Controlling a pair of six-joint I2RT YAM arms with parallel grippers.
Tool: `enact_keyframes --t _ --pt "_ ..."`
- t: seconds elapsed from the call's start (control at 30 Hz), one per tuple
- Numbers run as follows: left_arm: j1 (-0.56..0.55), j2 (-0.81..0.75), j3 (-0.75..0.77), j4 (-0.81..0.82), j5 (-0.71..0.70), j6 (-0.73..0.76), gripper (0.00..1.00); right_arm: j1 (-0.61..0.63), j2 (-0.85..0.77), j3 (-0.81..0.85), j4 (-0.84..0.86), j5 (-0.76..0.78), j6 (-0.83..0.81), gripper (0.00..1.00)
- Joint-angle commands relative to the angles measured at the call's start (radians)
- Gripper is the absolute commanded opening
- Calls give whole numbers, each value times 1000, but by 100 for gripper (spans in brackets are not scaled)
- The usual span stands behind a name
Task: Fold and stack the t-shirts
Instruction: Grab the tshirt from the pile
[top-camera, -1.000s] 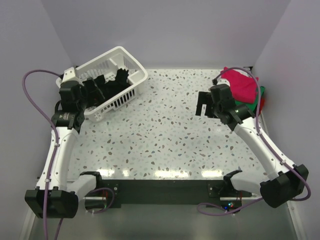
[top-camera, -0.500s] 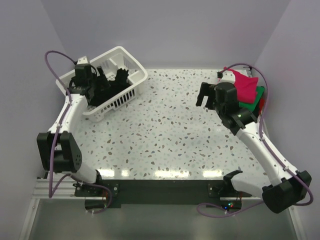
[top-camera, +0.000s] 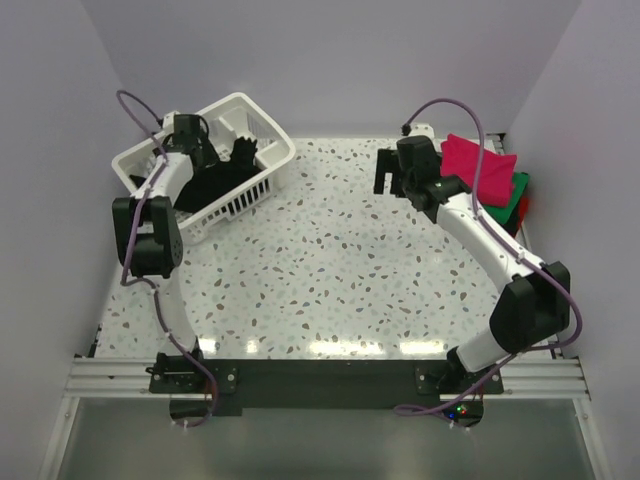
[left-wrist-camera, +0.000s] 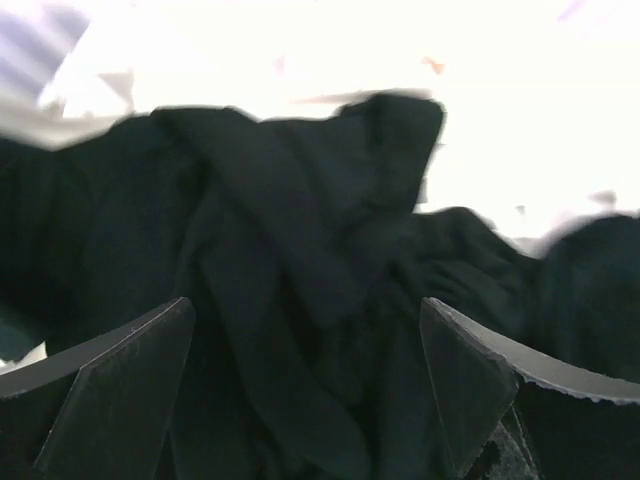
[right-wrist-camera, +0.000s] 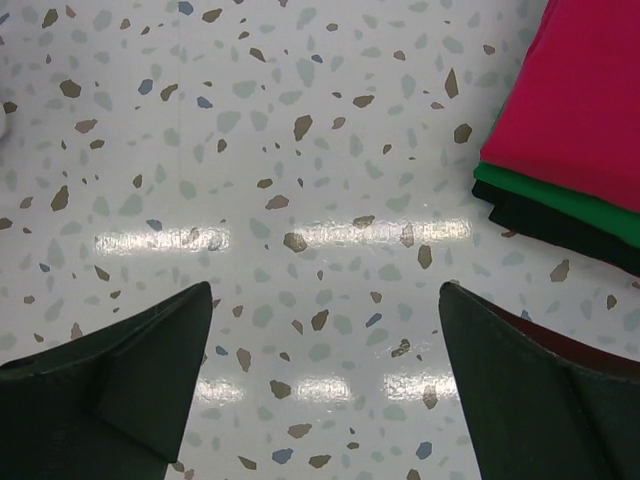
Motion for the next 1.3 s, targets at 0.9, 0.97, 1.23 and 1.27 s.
enact_keyframes --t 0.9,0.97,1.23,1.27 --pt "32 -358 -135 150 402 141 0 -59 3 71 -12 -88 -22 99" --pt "29 -392 -128 148 480 158 0 -59 -10 63 -15 -86 -27 99" --pt "-55 -465 127 -45 741 159 2 -61 -45 51 -40 -89 -13 99" --pt "-70 -472 189 -50 764 158 3 -59 -53 41 -38 -85 -14 99"
